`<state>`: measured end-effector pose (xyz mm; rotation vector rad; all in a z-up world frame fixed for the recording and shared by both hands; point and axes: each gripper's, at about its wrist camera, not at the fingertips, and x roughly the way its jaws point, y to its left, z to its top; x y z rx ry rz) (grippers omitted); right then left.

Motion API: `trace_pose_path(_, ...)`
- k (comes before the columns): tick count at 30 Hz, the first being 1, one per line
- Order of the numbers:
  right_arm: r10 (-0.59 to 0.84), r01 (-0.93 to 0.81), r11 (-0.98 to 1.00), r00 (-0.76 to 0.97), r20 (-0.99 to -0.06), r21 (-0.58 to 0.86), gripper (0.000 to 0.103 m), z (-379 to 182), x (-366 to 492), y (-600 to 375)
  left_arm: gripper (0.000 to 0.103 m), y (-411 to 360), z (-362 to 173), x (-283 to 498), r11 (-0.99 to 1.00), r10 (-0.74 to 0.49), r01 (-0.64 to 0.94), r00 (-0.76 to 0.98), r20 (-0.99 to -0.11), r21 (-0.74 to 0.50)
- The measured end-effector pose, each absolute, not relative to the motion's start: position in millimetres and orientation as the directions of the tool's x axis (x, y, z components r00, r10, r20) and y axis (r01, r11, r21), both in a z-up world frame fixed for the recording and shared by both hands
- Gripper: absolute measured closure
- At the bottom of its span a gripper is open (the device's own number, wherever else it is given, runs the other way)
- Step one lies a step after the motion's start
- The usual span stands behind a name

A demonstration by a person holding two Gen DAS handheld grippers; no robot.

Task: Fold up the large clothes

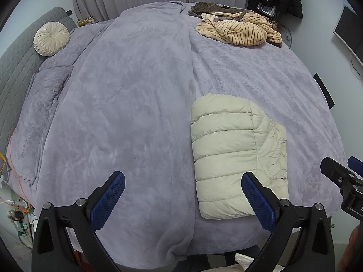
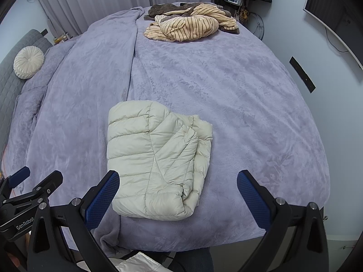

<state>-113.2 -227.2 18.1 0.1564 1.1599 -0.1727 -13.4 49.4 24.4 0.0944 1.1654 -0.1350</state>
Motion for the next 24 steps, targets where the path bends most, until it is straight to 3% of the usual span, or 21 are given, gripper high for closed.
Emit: trace_pose_path(24,-0.053,0.214,0.976,0.388,-0.920,0.034,0.000,18.4,-111.6,-228.6,0.000,52.6,25.3,-12.2,0.987,-0.047,0.160,0.389,-0.920,0.017)
